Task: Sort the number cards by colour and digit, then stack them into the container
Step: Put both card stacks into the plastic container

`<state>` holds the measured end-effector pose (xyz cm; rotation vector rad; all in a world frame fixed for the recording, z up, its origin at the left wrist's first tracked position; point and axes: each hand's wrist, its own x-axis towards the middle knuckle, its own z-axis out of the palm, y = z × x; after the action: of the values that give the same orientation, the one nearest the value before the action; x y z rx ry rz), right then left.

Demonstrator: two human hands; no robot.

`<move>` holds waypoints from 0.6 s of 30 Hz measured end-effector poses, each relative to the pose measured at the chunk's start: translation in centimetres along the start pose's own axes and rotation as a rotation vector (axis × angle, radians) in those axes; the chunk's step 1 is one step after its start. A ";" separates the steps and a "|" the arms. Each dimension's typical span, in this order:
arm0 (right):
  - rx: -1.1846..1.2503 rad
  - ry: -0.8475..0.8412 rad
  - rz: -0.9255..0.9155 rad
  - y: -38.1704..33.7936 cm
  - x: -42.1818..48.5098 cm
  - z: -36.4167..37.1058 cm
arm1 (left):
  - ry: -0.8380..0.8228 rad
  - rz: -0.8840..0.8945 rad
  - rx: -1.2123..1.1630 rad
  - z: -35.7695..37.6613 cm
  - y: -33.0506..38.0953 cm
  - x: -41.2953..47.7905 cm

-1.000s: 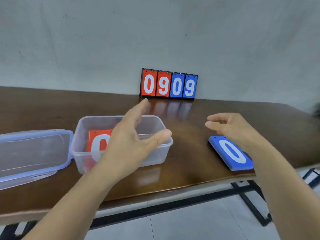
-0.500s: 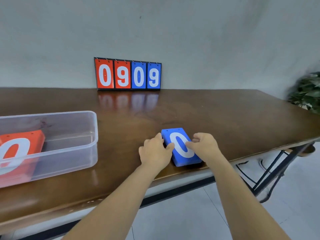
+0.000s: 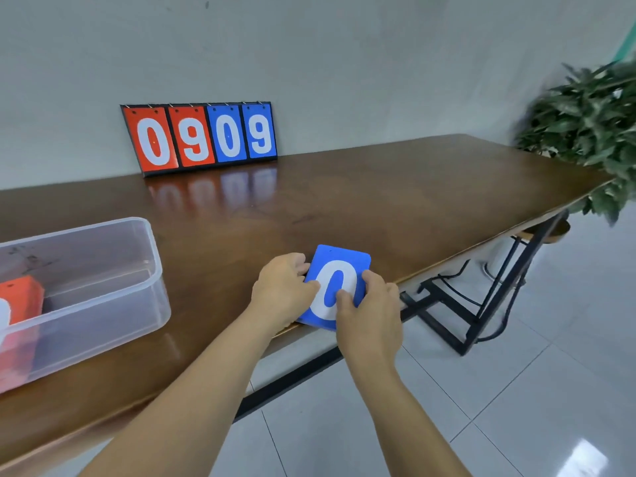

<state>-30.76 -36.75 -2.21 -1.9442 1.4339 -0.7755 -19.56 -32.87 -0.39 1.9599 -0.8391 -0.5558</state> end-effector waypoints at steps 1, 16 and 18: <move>0.081 -0.009 0.030 0.2 -0.1 0.1 | -0.008 0.005 -0.008 -0.1 0.1 -0.4; 0.663 -0.127 -0.315 -3.4 1.8 -1.1 | 0.116 0.141 -0.503 -4.8 1.8 -0.5; 0.640 -0.161 -0.423 -5.2 3.7 -1.1 | 0.235 0.235 -0.489 -5.7 2.7 0.2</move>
<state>-27.41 -39.18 2.82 -1.7457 0.5687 -1.0753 -16.58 -30.82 4.76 1.4247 -0.6936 -0.3417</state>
